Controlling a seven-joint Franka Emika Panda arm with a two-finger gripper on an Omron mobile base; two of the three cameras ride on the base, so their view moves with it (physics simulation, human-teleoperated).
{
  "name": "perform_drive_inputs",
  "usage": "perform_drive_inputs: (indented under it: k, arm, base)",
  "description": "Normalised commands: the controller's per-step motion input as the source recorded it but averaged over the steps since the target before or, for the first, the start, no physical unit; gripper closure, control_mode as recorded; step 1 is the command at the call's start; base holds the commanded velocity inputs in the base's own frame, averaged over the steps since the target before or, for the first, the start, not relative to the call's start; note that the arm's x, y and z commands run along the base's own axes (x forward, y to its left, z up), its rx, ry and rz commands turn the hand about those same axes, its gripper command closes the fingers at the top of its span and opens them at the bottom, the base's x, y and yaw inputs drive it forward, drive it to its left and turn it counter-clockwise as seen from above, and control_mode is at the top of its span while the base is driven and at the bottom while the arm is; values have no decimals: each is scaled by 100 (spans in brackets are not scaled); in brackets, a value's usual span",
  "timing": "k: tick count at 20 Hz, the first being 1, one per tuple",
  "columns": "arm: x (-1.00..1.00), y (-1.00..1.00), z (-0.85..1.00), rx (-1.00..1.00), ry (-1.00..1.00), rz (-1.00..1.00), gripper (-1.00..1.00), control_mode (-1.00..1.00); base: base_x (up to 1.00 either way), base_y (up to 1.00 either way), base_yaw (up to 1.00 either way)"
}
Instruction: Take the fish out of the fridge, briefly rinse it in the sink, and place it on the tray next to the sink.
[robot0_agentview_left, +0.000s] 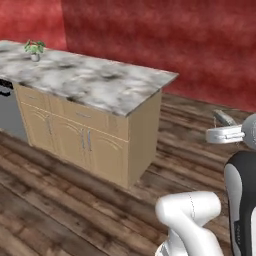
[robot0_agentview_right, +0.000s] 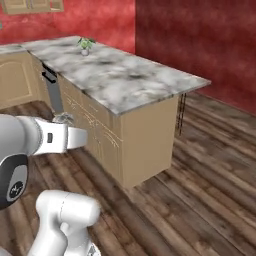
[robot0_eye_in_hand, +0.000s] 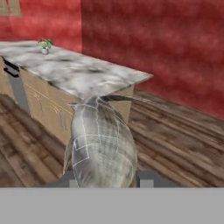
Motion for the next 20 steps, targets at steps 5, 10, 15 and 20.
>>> perform_drive_inputs:
  k: [5, 10, 15, 20]
  arm:
    - [0, 0, 0, 0, 0, 0, 100, 100]
    - [0, 0, 0, 0, 0, 0, 100, 100]
    - [0, 0, 0, 0, 0, 0, 100, 100]
    - [0, 0, 0, 0, 0, 0, 100, 100]
  base:
    - [100, 0, 59]
    - [89, 0, 77]
    - [79, 0, 81]
    - [91, 0, 76]
